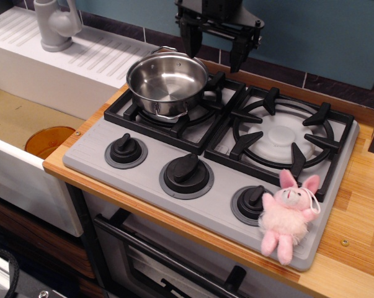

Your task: End effector reaching pot or pan

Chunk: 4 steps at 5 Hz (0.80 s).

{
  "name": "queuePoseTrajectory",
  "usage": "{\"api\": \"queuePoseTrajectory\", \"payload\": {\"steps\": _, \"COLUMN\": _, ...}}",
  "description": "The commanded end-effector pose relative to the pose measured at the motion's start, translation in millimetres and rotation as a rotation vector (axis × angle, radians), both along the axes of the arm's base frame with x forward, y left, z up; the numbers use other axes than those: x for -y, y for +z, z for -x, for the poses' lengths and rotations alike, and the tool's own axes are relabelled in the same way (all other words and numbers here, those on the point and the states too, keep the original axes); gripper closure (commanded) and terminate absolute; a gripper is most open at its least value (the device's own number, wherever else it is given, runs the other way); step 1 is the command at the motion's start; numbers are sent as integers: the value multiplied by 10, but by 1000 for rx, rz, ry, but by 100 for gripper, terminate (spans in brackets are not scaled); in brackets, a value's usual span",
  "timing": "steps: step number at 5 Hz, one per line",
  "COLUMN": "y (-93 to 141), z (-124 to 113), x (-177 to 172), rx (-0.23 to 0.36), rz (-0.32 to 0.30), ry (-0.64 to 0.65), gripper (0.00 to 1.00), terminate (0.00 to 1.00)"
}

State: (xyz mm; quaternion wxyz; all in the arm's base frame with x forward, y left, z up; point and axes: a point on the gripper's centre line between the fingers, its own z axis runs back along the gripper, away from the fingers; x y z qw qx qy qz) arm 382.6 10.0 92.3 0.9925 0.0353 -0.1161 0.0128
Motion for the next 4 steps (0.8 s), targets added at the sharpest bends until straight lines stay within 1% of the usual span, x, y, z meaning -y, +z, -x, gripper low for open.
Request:
{"api": "queuePoseTrajectory", "payload": {"steps": 1, "y": 296, "z": 26, "x": 90, "rx": 81, "rz": -10, "ry": 28, "gripper": 0, "terminate": 0}}
{"api": "queuePoseTrajectory", "payload": {"steps": 2, "y": 221, "z": 18, "x": 37, "rx": 92, "rz": -18, "ry": 21, "gripper": 0, "terminate": 0}}
{"api": "queuePoseTrajectory", "payload": {"steps": 3, "y": 85, "z": 12, "x": -22, "rx": 108, "rz": -31, "ry": 19, "gripper": 0, "terminate": 0}}
{"api": "queuePoseTrajectory", "payload": {"steps": 4, "y": -66, "z": 89, "x": -156, "rx": 136, "rz": -46, "ry": -15, "gripper": 0, "terminate": 100}}
